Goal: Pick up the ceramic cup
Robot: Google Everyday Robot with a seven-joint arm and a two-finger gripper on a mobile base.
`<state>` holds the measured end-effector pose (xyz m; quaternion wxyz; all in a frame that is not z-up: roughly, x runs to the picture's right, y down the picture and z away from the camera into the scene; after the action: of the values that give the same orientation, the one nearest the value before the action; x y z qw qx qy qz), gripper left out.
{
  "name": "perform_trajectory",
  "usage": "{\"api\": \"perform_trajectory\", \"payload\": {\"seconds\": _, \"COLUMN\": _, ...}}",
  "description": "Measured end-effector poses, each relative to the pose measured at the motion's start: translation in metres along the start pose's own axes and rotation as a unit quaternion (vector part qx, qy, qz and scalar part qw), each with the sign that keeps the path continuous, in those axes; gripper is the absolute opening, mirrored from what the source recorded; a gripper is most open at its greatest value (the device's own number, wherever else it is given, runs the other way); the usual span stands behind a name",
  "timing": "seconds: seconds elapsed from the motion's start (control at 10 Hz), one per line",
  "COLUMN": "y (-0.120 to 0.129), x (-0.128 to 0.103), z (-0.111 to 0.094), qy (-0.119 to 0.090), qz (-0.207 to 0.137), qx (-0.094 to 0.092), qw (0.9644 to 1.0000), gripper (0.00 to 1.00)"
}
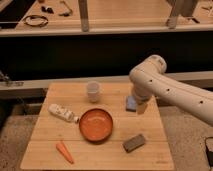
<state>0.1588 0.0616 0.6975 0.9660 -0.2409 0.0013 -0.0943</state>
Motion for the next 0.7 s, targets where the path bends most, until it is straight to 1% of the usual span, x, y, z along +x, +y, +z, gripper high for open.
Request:
{"api": "perform_trajectory", "payload": {"seconds": 0.1, "y": -0.007, "x": -0.013, "z": 0.000, "qy": -0.002, "qz": -0.005, "qx": 0.004, "qw": 1.0000, "gripper": 0.64}}
{"api": "perform_trajectory", "payload": {"seconds": 0.6, "y": -0.029, "x": -0.030, "z": 0.001, "qy": -0.005, "qz": -0.023, "qx": 0.017, "qw": 0.9996, "gripper": 0.64}}
{"api": "perform_trajectory", "payload": {"seconds": 0.7, "y": -0.035, "x": -0.038, "z": 0.001, "qy": -0.006, "qz": -0.028, "qx": 0.020, "qw": 0.9994, "gripper": 0.64}}
